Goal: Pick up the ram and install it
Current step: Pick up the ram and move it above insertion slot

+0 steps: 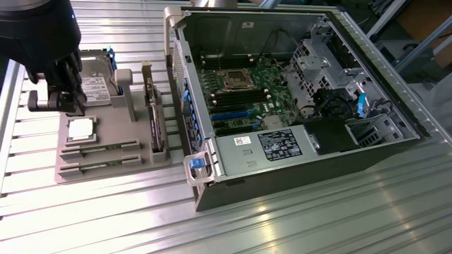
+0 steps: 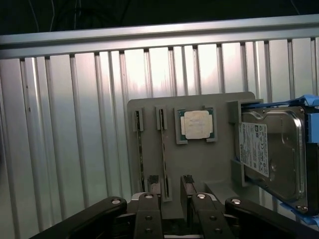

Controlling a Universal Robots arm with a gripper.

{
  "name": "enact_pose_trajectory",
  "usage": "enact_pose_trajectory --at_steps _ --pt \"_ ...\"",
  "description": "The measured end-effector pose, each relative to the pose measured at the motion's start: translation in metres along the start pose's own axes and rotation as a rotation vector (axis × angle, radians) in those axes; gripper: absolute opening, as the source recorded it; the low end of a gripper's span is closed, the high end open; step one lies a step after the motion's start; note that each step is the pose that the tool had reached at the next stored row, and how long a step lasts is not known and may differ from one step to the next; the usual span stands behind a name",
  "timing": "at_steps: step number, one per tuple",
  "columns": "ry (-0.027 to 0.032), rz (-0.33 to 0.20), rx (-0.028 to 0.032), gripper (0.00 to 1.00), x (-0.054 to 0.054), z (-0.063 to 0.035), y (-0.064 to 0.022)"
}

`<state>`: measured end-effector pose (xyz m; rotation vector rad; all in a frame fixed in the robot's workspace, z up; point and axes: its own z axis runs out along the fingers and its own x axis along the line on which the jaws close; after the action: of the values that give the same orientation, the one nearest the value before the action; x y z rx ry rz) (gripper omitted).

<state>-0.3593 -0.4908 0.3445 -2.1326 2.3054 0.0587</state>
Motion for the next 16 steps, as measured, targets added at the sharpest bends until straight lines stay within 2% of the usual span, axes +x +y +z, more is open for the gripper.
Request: enact_pose_trajectory --at_steps 16 --pt "0.0 -0.001 0.0 0.3 0.002 0.0195 -0.0006"
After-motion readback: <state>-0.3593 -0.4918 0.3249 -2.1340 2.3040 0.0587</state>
